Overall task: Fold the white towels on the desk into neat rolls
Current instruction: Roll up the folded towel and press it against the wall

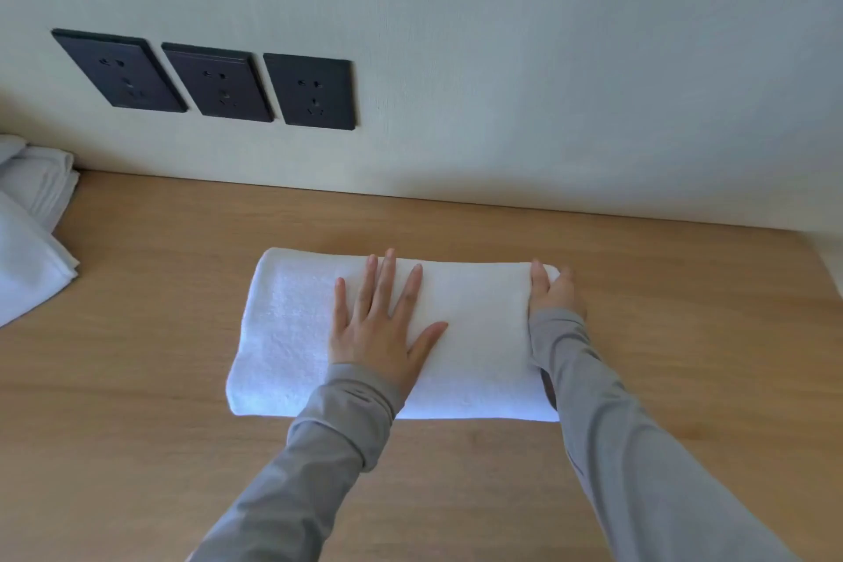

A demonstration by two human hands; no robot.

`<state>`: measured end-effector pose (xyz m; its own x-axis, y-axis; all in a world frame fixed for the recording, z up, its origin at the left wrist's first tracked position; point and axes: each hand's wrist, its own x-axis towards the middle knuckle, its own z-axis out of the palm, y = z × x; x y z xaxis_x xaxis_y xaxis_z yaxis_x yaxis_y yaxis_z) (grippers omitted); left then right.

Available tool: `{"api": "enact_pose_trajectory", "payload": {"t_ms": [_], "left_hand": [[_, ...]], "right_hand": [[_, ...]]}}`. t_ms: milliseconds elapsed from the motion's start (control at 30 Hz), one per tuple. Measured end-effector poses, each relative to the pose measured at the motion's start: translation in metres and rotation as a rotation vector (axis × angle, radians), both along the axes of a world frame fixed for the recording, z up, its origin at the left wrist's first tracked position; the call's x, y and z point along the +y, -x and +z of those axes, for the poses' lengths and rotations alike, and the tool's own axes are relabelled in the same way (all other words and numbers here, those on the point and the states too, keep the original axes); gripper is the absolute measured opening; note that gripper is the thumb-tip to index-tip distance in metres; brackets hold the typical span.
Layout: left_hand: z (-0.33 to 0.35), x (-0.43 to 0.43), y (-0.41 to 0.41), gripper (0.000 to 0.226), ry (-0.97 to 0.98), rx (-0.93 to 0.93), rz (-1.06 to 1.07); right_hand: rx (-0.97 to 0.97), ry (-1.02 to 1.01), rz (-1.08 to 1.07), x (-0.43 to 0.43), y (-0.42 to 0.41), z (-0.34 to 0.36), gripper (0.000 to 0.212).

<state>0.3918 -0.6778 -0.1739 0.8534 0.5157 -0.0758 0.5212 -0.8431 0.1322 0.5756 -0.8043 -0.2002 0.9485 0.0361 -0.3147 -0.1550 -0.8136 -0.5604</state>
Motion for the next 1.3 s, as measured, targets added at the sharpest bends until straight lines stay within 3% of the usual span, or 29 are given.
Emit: {"api": "enact_pose_trajectory", "payload": {"t_ms": [67, 167, 267, 567, 700, 800, 967, 1033, 1167, 1300], "left_hand": [[-0.011, 0.001, -0.002, 0.074, -0.024, 0.008, -0.002], [-0.02, 0.002, -0.005, 0.068, -0.02, -0.02, -0.025], [-0.028, 0.001, -0.005, 0.066, -0.043, -0.01, -0.046], [-0.024, 0.026, 0.012, 0.06, -0.013, -0.041, -0.094], [-0.036, 0.085, 0.061, 0.069, 0.061, -0.045, 0.16], [-0.042, 0.097, 0.065, 0.069, 0.127, 0.009, 0.179], [-0.025, 0.091, 0.061, 0.076, 0.016, 0.067, 0.16], [-0.01, 0.076, 0.063, 0.081, -0.102, -0.025, 0.078], [-0.008, 0.012, 0.06, 0.099, -0.15, -0.074, -0.378], [-0.008, 0.012, 0.063, 0.129, -0.152, 0.043, -0.451]], "right_hand": [[-0.196, 0.135, 0.107, -0.002, 0.005, 0.01, 0.048], [-0.555, 0.269, 0.518, 0.008, 0.027, 0.024, 0.051], [-0.455, 0.312, 0.897, 0.023, 0.073, 0.012, 0.055], [-0.396, 0.389, 0.899, -0.004, 0.062, -0.005, 0.057], [-0.396, 0.464, 0.831, -0.039, 0.045, -0.006, 0.058], [-0.411, 0.431, 0.839, -0.034, 0.044, -0.011, 0.061], [-0.411, 0.482, 0.833, -0.033, 0.048, 0.0, 0.063], [-0.516, 0.409, 0.884, -0.032, 0.065, 0.011, 0.069], [-0.589, 0.345, 1.204, -0.022, 0.118, 0.011, 0.097], [-0.576, 0.485, 1.291, -0.026, 0.113, 0.01, 0.128]]}}
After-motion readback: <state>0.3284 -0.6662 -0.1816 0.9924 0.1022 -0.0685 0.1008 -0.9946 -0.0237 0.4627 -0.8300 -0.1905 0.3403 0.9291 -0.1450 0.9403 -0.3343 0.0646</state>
